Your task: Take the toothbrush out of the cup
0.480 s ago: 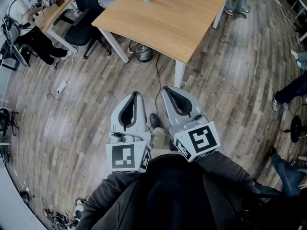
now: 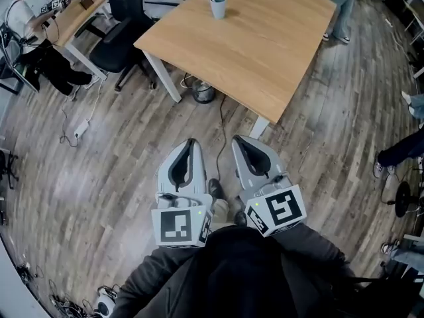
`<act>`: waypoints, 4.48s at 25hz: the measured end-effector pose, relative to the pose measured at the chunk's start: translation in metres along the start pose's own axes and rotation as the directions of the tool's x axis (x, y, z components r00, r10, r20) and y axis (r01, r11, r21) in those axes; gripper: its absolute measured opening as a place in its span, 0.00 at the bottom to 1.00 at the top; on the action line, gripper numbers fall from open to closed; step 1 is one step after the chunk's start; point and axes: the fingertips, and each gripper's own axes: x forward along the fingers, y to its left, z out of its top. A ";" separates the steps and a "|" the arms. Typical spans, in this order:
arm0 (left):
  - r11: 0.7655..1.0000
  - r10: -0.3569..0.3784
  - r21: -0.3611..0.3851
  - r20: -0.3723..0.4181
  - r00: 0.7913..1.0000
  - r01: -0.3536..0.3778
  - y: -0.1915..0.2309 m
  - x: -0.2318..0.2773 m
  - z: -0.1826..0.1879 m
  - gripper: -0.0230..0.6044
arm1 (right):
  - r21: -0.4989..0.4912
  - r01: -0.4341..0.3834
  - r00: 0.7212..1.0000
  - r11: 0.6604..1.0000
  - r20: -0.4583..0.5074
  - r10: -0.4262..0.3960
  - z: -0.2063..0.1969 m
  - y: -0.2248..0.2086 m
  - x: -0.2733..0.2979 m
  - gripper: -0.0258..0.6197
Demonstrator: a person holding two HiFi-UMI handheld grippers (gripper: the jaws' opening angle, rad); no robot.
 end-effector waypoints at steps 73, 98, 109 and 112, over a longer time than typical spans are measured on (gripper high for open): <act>0.998 0.054 0.012 0.038 0.998 -0.054 0.180 0.376 0.054 0.05 | -0.047 -0.088 0.996 0.995 0.023 0.089 0.078 -0.167 0.398 0.04; 0.931 -0.363 -0.038 -0.032 0.931 0.362 0.225 0.575 0.049 0.05 | -0.021 0.288 0.958 0.958 -0.013 -0.288 0.080 -0.263 0.536 0.04; 0.837 -0.547 -0.065 -0.052 0.835 0.544 0.210 0.611 0.051 0.05 | -0.018 0.454 0.891 0.891 0.001 -0.454 0.091 -0.281 0.544 0.04; 0.831 -0.555 -0.065 -0.048 0.831 0.552 0.210 0.616 0.051 0.05 | -0.023 0.467 0.884 0.884 0.008 -0.467 0.092 -0.285 0.546 0.04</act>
